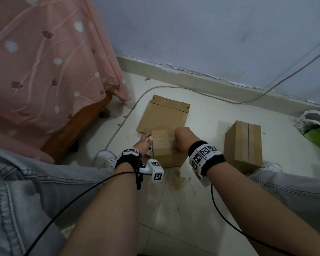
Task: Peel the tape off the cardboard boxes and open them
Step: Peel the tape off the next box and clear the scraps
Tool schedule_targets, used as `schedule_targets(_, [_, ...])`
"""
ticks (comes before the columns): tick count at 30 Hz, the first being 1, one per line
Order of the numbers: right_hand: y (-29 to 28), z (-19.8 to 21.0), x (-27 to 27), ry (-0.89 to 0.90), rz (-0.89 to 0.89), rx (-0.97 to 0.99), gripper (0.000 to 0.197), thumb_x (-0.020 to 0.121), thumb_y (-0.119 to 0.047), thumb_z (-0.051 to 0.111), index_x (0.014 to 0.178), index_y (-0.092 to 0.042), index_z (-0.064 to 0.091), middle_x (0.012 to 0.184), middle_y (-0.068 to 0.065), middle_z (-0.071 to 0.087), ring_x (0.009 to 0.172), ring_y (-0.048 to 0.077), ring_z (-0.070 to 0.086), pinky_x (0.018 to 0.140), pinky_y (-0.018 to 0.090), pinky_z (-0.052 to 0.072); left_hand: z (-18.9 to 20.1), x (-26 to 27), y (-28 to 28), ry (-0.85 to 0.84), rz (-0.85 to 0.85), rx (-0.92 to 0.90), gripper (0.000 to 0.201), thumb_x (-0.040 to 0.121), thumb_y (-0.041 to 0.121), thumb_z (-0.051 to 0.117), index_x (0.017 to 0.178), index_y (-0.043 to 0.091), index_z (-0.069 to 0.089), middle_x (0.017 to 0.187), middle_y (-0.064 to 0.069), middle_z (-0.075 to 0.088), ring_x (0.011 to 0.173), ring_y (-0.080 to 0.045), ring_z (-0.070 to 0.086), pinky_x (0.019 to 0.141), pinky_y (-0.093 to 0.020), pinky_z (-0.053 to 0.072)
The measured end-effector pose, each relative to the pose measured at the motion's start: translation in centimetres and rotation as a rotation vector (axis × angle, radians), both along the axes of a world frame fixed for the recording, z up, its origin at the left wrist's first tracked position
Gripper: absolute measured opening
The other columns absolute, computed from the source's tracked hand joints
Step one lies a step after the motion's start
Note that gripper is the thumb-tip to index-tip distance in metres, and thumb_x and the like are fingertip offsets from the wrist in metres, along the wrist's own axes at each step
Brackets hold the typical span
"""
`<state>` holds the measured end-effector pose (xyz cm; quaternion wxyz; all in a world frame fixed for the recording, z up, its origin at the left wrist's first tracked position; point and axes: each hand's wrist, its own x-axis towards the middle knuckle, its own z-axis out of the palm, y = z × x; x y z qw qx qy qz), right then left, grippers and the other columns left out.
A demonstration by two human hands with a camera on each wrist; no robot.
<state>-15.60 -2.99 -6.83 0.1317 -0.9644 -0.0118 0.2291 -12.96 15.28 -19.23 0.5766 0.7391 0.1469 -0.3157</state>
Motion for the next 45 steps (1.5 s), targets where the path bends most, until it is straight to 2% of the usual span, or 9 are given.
schedule_targets(5, [-0.8,-0.5,0.7,0.056,-0.114,0.093,0.006,0.085,-0.003,0.062,0.088,-0.001,0.066,0.091,0.017,0.068,0.084,0.030,0.068,0.076,0.039,0.060,1.3,-0.5,-0.2,-0.007,-0.010,0.001,0.046,0.102,0.047,0.038,0.147,0.038,0.029,0.142,-0.011,0.048,0.126,-0.030,0.051,0.106,-0.056,0.040])
schedule_targets(10, [-1.5,-1.0,0.6,0.090,-0.190,0.156,0.010,0.088,-0.005,0.053,0.084,-0.003,0.063,0.092,0.015,0.064,0.088,0.027,0.063,0.069,0.029,0.052,1.6,-0.3,-0.1,0.021,-0.018,0.017,0.049,0.098,0.052,0.039,0.145,0.043,0.030,0.143,-0.009,0.047,0.127,-0.031,0.049,0.105,-0.057,0.041])
schedule_targets(14, [-2.8,-0.6,0.8,0.124,-0.282,0.223,0.013,0.080,0.000,0.054,0.089,0.001,0.063,0.094,0.018,0.067,0.092,0.032,0.066,0.082,0.039,0.058,2.6,-0.7,-0.5,0.032,0.010,0.003,0.047,0.103,0.045,0.036,0.148,0.037,0.027,0.143,-0.009,0.043,0.128,-0.032,0.048,0.105,-0.057,0.041])
schedule_targets(19, [-2.1,0.5,0.8,0.032,-0.215,0.080,0.009,0.090,-0.003,0.046,0.083,-0.007,0.050,0.094,0.014,0.057,0.093,0.030,0.060,0.070,0.032,0.046,1.7,-0.3,-0.6,0.083,0.004,-0.021,0.050,0.100,0.050,0.037,0.147,0.039,0.028,0.144,-0.010,0.046,0.126,-0.034,0.051,0.104,-0.059,0.041])
schedule_targets(24, [-2.2,-0.2,1.0,-0.048,-0.185,0.144,0.029,0.088,0.001,0.044,0.111,-0.007,0.058,0.114,0.014,0.056,0.101,0.029,0.058,0.080,0.031,0.049,5.1,-0.2,-1.9,0.230,0.163,-0.048,0.096,0.065,0.076,0.063,0.146,0.036,0.032,0.146,-0.008,0.043,0.129,-0.041,0.046,0.104,-0.056,0.040])
schedule_targets(26, [-2.2,-0.5,1.1,-0.033,-0.171,0.151,0.027,0.089,-0.002,0.045,0.107,-0.006,0.064,0.115,0.013,0.060,0.103,0.029,0.059,0.080,0.029,0.049,6.1,-0.4,-2.7,0.072,0.001,0.096,0.101,0.070,0.066,0.073,0.150,0.036,0.020,0.144,-0.009,0.042,0.125,-0.035,0.049,0.100,-0.042,0.046])
schedule_targets(32, [-3.3,-1.2,0.8,-0.073,-0.355,0.173,0.018,0.091,-0.008,0.050,0.092,0.001,0.064,0.100,0.017,0.065,0.090,0.032,0.062,0.076,0.034,0.053,4.9,-1.0,-3.4,0.022,0.019,0.135,0.107,0.065,0.039,0.089,0.146,0.034,0.019,0.132,-0.006,0.051,0.119,-0.030,0.052,0.102,-0.048,0.047])
schedule_targets(41, [-4.3,-1.5,0.8,0.007,-0.696,0.588,0.018,0.090,0.001,0.053,0.079,0.011,0.064,0.089,0.028,0.068,0.083,0.042,0.070,0.074,0.052,0.060,5.2,-0.7,-1.5,0.034,0.061,0.127,0.110,0.061,0.037,0.092,0.146,0.030,0.021,0.132,-0.006,0.052,0.118,-0.030,0.053,0.104,-0.046,0.046])
schedule_targets(45, [-4.1,-0.3,0.5,0.128,-0.806,0.863,0.020,0.100,0.000,0.040,0.086,0.003,0.055,0.077,0.022,0.059,0.056,0.030,0.068,0.057,0.036,0.061,5.9,-1.0,0.2,0.035,0.043,0.115,0.102,0.070,0.032,0.087,0.147,0.028,0.022,0.125,-0.004,0.052,0.106,-0.027,0.054,0.080,-0.036,0.052])
